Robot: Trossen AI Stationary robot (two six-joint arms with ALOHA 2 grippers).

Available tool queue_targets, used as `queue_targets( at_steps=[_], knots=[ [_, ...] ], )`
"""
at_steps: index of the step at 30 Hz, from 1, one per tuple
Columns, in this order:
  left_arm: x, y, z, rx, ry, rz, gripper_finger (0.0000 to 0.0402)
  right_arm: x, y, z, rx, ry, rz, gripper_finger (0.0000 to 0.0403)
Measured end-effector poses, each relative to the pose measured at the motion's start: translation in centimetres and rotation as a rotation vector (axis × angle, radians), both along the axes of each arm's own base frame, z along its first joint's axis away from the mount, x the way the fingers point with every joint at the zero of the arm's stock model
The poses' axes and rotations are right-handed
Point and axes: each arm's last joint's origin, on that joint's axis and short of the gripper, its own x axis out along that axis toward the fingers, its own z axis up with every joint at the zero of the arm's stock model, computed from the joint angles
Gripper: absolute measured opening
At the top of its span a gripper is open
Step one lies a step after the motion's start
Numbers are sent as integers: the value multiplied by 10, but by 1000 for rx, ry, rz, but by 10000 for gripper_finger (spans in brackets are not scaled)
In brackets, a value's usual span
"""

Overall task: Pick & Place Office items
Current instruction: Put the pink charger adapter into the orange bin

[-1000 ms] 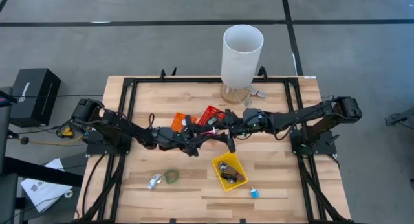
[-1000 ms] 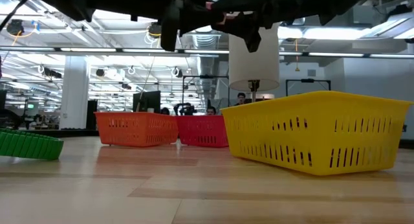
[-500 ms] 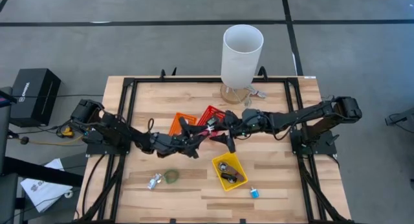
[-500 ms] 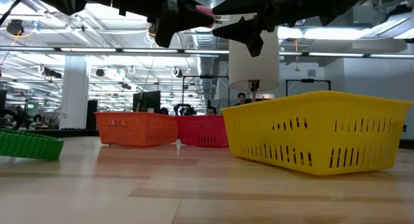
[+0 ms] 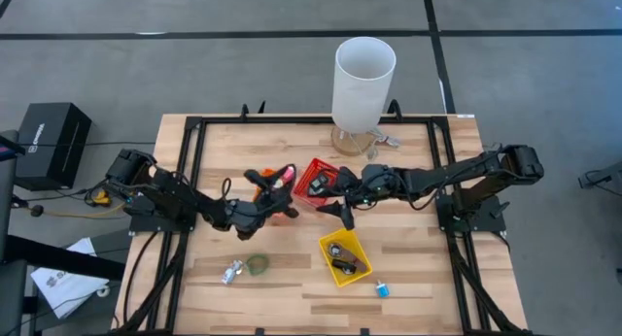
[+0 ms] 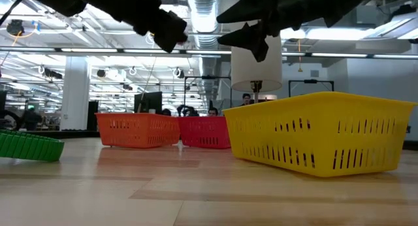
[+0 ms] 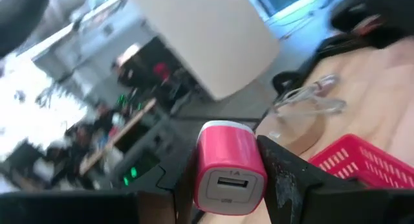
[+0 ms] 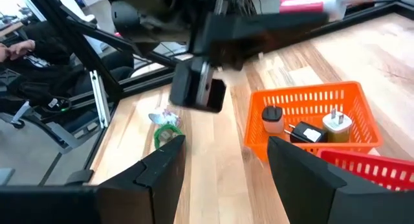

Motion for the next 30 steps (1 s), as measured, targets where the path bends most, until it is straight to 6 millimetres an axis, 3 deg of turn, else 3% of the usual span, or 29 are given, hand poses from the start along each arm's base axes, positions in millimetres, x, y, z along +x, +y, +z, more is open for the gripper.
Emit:
queue_targets(
  at_steps=[11, 14, 18, 25, 30],
  knots=[
    [-14, 9, -23, -255, -385, 51, 132, -1, 0, -2, 47, 23, -16, 209],
    [-14, 8, -16, -316, -457, -12, 132, -1, 0, -2, 47, 24, -15, 209],
    [-18, 12, 8, -429, -550, -222, 132, -1, 0, -2, 47, 23, -16, 209],
    [-43, 43, 50, -507, -455, -542, 132, -1, 0, -2, 43, 22, -14, 209],
    [-68, 75, 52, -710, -292, -647, 132, -1, 0, -2, 40, 22, -13, 209]
  ],
)
